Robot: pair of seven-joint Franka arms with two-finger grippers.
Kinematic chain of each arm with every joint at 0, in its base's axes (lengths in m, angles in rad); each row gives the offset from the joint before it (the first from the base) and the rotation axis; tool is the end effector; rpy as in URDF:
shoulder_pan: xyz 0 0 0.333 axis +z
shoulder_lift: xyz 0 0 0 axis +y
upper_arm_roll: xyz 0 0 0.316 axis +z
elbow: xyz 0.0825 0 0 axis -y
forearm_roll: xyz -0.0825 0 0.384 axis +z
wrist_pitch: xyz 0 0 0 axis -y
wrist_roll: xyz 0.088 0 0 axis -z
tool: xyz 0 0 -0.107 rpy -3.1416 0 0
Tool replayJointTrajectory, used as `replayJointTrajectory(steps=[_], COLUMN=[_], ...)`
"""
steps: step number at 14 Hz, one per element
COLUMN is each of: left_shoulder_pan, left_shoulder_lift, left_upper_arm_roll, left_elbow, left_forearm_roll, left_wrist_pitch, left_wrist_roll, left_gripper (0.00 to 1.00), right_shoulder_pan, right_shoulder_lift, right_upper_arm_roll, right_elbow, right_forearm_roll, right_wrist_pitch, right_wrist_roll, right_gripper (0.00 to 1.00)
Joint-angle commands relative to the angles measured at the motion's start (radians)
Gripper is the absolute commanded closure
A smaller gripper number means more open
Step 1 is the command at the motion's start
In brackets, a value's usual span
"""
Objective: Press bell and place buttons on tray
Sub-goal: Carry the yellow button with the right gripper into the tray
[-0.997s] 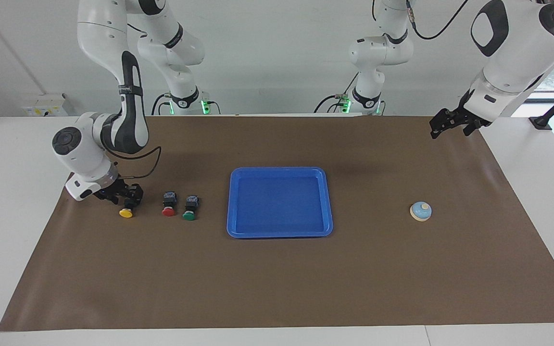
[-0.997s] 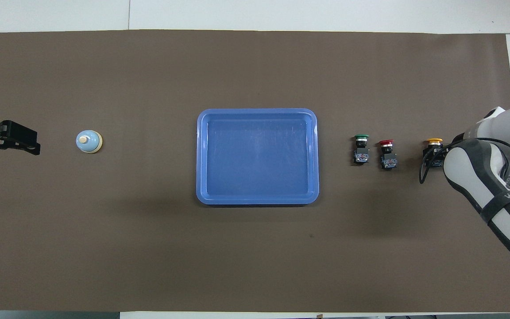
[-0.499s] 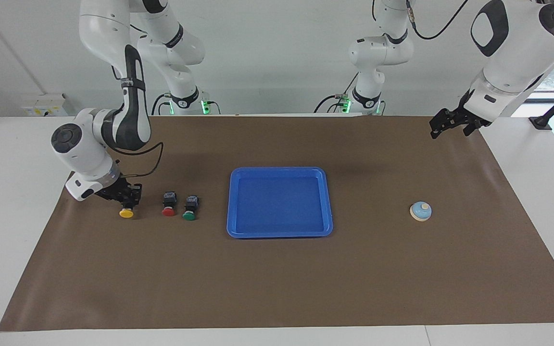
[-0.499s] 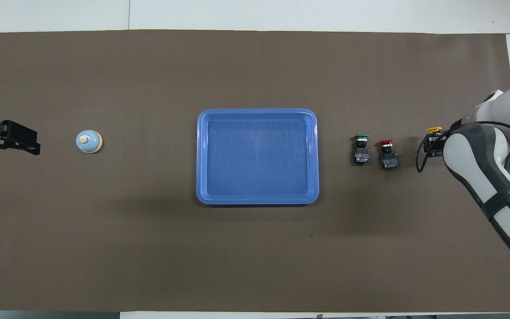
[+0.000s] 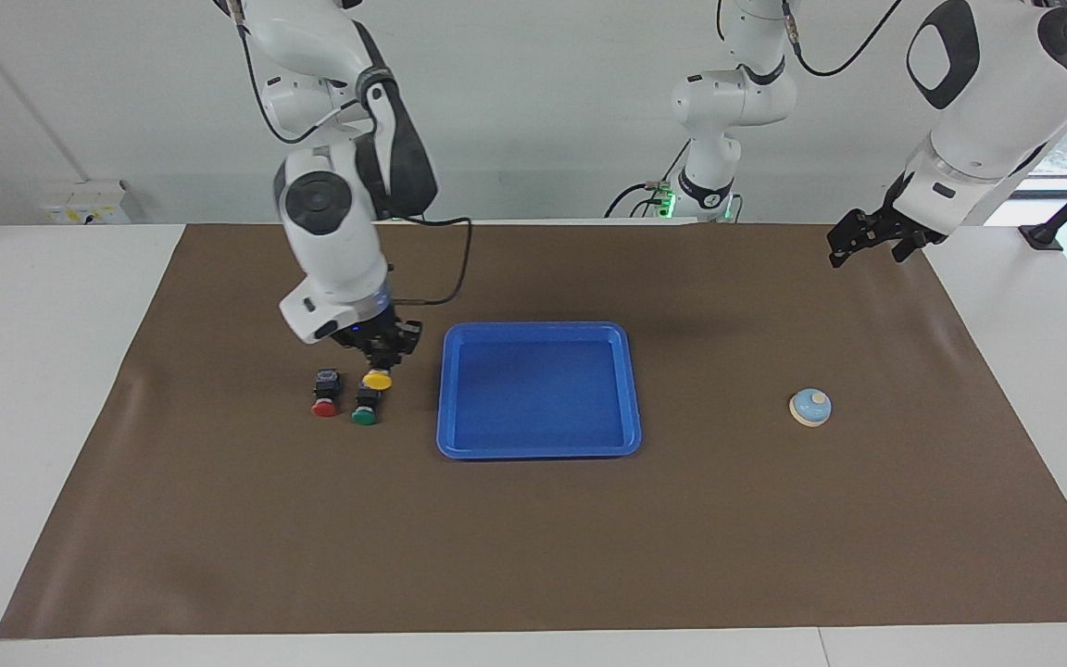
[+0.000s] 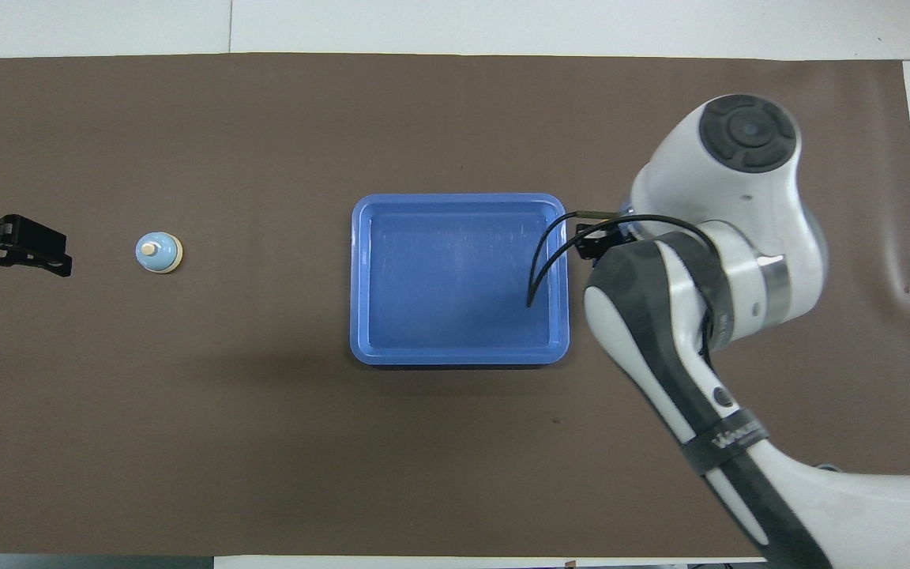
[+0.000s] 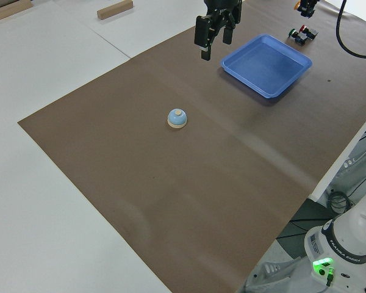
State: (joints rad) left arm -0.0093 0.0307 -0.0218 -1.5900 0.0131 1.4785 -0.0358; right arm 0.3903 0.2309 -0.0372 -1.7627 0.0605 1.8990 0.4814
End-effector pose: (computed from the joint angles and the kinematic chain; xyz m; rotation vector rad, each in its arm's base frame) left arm 0.5515 -0.0155 0.5912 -3.1166 -0.0077 0.2212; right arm 0.5743 0.2178 0.4247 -3.1230 0.2346 0.1655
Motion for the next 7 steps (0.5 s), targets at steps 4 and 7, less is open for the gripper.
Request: replayJointTrajectory(steps=[4,7], left_shoulder_pan=[0.0,0.0], left_shoulder_lift=[-0.011,-0.011], left_upper_arm_roll=[0.005,0.005], left_elbow=[-0.001,-0.001], left_forearm_roll=[-0.008,-0.008], left_wrist_pitch=[-0.001,-0.001], left_wrist_roll=[0.002,0.002], left_gripper=[0.0,0.0], right_shoulder_pan=[0.059,0.067], right_shoulder_lift=[0.068,0.12], right_upper_arm_roll=[-0.007,-0.007], right_elbow=[-0.001,-0.015], right_forearm_roll=[0.048,0.055], right_wrist_pitch=[0.095,0.185], right_wrist_roll=[0.042,0.055], right_gripper=[1.0,1.0])
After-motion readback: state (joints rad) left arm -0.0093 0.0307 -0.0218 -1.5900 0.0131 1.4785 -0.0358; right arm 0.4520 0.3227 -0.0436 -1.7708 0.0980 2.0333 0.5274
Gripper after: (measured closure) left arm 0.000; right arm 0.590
